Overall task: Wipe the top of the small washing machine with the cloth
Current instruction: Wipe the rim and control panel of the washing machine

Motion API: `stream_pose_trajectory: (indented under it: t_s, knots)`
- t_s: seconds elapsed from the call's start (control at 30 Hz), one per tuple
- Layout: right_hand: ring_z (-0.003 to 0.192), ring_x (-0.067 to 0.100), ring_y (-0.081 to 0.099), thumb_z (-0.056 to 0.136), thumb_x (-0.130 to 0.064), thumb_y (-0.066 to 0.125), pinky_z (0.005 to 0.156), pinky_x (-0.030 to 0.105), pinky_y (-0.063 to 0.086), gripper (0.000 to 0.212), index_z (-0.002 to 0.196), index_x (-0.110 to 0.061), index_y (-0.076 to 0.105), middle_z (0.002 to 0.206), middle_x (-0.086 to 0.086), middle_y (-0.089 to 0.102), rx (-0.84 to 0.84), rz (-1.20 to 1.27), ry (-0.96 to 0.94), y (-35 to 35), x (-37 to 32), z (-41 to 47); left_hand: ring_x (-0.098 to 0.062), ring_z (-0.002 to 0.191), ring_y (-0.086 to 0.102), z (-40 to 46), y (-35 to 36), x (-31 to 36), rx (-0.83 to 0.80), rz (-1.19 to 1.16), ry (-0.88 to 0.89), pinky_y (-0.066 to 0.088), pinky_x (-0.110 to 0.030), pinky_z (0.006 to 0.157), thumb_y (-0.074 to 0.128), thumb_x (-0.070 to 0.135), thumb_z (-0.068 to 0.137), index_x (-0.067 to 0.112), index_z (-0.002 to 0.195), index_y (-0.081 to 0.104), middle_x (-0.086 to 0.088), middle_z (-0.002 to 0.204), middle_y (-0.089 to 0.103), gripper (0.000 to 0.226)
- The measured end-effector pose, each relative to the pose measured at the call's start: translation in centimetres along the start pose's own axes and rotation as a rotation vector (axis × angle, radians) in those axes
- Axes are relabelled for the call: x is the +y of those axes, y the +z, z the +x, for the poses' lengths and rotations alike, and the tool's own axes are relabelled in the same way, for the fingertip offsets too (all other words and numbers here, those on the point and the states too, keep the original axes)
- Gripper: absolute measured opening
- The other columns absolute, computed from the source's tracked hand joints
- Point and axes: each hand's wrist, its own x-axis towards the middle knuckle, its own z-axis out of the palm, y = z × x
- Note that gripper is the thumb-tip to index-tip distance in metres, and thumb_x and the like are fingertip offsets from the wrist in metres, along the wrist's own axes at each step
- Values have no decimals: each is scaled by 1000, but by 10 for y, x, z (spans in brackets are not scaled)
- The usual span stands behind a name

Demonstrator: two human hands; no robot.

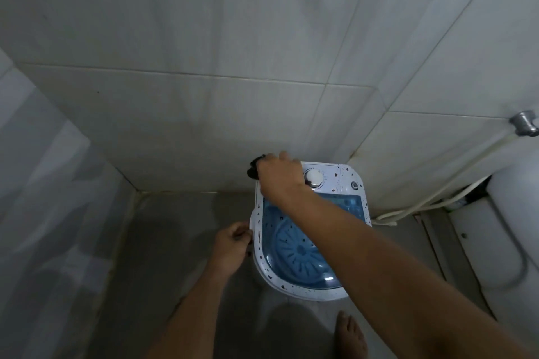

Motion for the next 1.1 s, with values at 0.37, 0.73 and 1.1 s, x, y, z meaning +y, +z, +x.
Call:
stream_pose_trajectory:
  t_s: [0.37,0.73,1.1]
  knots:
    - [120,33,49,89,-9,60,91,49,46,43,132,-12,55,133,10,56,51,-65,-104,0,40,-13,-27,95,74,-1,-1,2,-17,-10,-26,60,-50,88,57,6,98,13,106,71,-9,103,76,17]
    - [99,30,56,74,-9,71,71,40,48,58,130,-18,61,130,6,61,152,-58,-456,46,69,-56,-29,85,72,1,-2,8,-40,-80,-63,60,-32,65,59,2,97,10,100,70,-13,98,76,14]
    - [128,37,42,96,-15,53,96,52,41,42,137,-11,51,143,13,47,76,-212,-337,22,10,-23,-34,98,74,3,-3,6,-27,-40,-116,59,-37,74,61,8,97,7,112,68,-16,107,76,17]
